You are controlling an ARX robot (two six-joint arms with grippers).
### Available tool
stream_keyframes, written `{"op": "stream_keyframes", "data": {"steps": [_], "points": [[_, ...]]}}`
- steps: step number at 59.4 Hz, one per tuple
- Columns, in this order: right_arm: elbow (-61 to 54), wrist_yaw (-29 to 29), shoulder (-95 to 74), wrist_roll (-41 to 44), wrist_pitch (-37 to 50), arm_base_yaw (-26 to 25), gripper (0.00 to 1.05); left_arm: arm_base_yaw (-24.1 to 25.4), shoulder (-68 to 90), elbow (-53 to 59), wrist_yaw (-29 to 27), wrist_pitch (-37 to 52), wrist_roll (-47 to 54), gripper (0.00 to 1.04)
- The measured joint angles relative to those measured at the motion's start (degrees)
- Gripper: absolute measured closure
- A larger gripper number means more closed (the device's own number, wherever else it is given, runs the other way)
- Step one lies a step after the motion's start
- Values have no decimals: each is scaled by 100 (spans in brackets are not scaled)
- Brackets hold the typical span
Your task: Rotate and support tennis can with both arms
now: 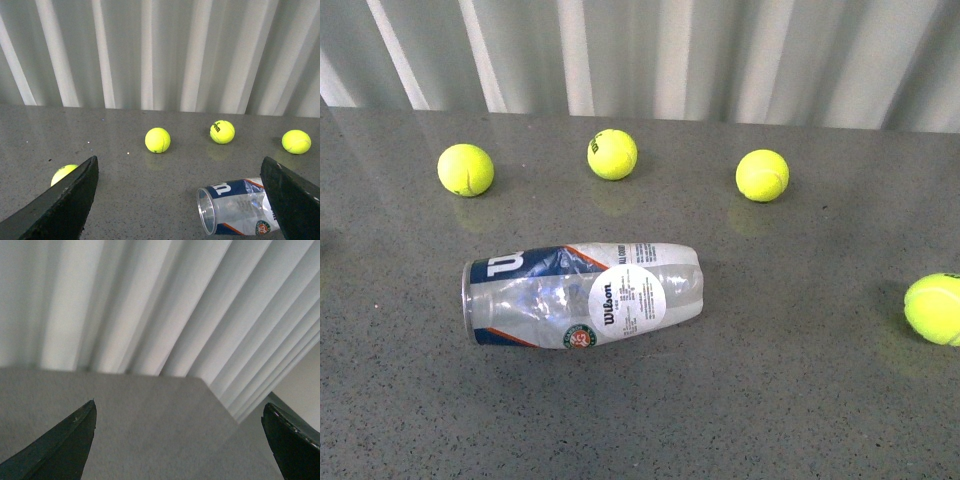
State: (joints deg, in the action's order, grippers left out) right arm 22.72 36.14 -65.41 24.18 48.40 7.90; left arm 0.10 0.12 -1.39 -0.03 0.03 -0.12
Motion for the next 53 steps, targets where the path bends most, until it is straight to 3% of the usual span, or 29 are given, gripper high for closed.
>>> {"op": "stream_keyframes", "data": {"steps": [6, 9, 13, 16, 34, 37, 44, 53], "points": [[-186, 297, 835, 140, -22, 472, 7, 0, 0, 0, 0, 0, 0, 7], [-199, -1126, 1438, -546, -1154, 332, 18, 0, 0, 0, 9, 0, 0, 7], [-411, -2159, 1921, -1309, -1943, 234, 30, 0, 2, 0, 7, 0, -2, 7], [-627, -2616, 2140, -1709, -2087, 170, 39, 0, 2, 0, 4, 0, -2, 7], [-1392, -3073, 2966, -2315, -2175, -236, 92, 0, -4, 0, 2, 0, 0, 7], [-1473, -3434, 3095, -2321, -2232, -455, 101, 0, -4, 0, 0, 0, 0, 7], [-1668, -3576, 3399, -2343, -2350, -758, 101, 0, -4, 0, -2, 0, 0, 7], [-1827, -3593, 3738, -2345, -2531, -776, 101, 0, -4, 0, 2, 0, 0, 7]]}}
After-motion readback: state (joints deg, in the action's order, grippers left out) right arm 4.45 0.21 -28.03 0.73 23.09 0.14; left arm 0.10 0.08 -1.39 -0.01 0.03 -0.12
